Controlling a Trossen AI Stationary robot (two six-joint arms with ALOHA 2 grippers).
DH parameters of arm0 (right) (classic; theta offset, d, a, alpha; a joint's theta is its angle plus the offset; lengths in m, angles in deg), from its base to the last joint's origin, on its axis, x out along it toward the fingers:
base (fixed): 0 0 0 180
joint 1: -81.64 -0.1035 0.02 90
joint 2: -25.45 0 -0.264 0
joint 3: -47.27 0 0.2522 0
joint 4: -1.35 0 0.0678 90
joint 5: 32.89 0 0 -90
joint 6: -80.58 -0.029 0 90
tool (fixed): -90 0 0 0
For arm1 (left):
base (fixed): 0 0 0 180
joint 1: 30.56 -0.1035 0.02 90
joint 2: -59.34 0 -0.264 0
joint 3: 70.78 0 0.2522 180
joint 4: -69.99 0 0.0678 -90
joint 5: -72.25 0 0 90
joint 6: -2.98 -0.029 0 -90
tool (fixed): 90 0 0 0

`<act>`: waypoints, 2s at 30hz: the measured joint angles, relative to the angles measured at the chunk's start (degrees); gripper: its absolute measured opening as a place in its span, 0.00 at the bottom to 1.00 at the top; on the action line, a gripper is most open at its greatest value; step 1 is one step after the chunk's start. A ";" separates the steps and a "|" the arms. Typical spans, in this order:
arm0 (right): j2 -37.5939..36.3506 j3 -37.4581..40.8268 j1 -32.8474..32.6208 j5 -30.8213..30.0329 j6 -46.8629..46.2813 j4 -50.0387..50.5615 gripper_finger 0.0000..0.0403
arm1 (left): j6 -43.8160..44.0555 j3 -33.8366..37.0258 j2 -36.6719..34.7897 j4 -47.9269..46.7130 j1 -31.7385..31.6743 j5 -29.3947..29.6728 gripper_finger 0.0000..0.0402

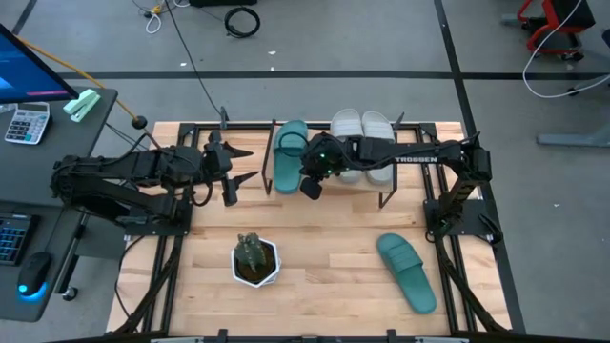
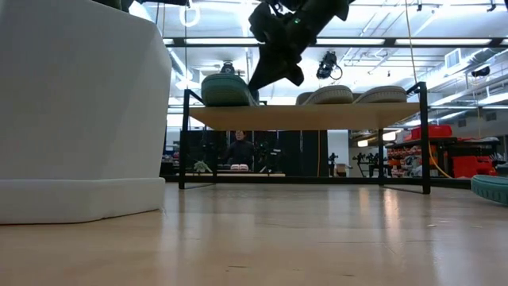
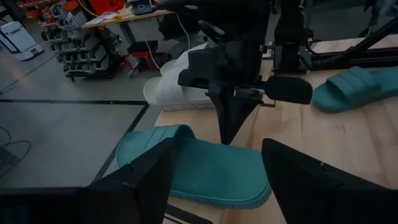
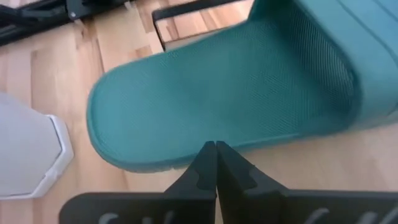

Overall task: Pick and place slides into the shelf
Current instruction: Put the left green slide on the shelf

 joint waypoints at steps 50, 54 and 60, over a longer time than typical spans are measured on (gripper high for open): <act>-0.04 0.00 8.66 1.98 9.60 -2.75 0.00 | 1.17 0.00 0.02 -0.72 0.00 0.01 0.58; -0.04 0.00 8.63 3.95 9.58 -2.98 0.00 | 1.20 0.00 0.04 -0.64 -0.28 0.00 0.58; -0.04 0.00 8.61 4.89 9.62 -2.93 0.00 | 1.21 0.00 0.09 0.78 -1.78 0.00 0.58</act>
